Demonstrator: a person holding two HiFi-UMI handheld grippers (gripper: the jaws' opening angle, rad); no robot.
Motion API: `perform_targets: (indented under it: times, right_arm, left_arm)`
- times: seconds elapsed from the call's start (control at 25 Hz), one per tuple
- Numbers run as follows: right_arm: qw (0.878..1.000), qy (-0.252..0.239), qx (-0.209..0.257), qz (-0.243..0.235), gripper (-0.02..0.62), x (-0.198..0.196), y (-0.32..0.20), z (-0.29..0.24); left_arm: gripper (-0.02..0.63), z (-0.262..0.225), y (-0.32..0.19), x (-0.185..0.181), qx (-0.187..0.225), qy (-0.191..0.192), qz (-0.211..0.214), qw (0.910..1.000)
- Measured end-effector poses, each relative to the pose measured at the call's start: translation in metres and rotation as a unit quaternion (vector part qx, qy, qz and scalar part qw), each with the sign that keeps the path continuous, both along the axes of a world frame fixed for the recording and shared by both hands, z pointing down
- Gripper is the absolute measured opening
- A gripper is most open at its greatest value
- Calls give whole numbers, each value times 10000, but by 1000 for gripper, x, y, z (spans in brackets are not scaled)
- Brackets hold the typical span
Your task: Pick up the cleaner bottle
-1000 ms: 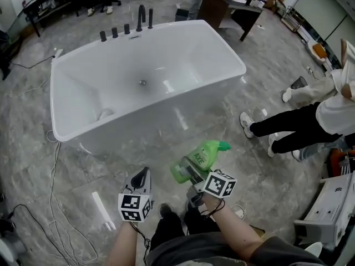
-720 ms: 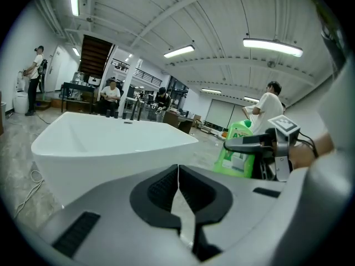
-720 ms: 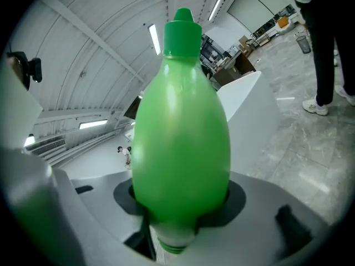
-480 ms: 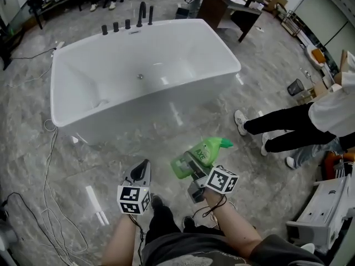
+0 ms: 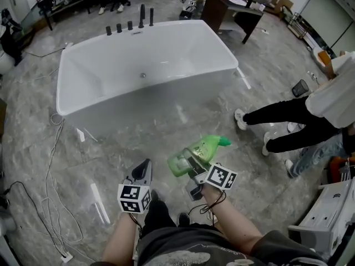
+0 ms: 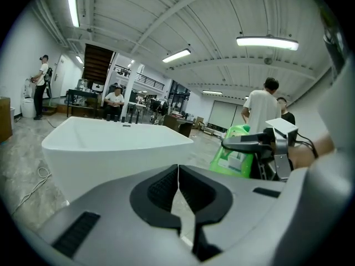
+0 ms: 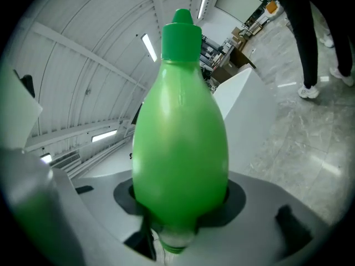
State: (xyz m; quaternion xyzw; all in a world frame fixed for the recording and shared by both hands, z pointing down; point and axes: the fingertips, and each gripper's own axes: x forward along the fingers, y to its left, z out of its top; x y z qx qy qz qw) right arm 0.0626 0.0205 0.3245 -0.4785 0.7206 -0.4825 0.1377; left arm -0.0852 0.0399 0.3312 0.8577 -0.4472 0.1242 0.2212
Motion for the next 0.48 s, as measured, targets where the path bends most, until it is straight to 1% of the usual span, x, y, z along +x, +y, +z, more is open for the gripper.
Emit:
perform_targets:
  times: [0.32,0.48]
  right_arm:
    - [9989,-474,16,47,198,31,55,-5]
    - [9983,-573,75,16,198,43,89,-11]
  left_arm:
    - [15,-11,54,33,188,-119,-97,9997]
    - [15,-16,85,47,274,-152,-124,9994]
